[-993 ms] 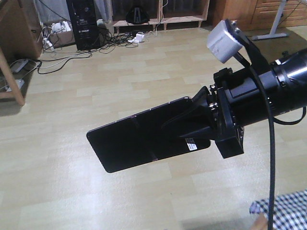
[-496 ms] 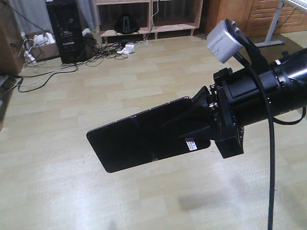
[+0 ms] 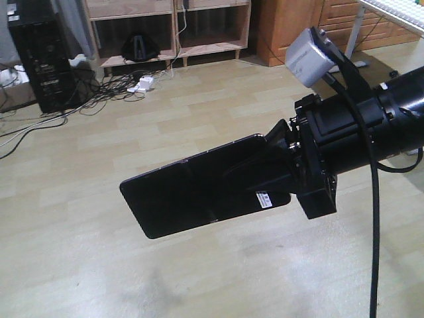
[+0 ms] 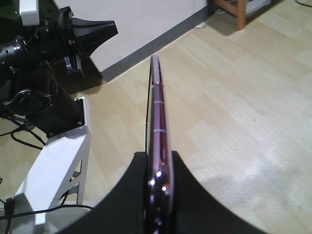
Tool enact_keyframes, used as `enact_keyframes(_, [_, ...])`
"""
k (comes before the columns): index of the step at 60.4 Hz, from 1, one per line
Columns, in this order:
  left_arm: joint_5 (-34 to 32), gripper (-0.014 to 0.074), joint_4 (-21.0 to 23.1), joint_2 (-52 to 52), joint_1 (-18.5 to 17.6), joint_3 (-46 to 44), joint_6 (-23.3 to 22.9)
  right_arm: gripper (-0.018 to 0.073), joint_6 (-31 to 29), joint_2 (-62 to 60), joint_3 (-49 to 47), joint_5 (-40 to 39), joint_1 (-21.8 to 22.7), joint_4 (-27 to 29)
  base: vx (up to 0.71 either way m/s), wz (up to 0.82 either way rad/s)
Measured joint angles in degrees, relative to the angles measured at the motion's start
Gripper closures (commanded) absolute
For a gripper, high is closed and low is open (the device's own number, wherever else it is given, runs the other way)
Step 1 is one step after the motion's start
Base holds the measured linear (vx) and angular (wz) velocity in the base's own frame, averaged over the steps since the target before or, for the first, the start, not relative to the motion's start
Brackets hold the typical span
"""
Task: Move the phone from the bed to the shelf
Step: 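Drive toward the wooden shelf unit with the laptop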
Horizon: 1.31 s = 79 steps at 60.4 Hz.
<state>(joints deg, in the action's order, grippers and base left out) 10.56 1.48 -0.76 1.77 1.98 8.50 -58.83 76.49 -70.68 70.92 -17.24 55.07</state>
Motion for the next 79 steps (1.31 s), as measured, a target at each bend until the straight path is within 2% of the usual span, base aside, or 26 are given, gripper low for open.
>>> enact_keyframes(79, [0.00,0.0595,0.00,0.00,0.00,0.00,0.00,0.0561,0.00,0.00,0.00,0.01,0.00,0.00,0.48,-0.21])
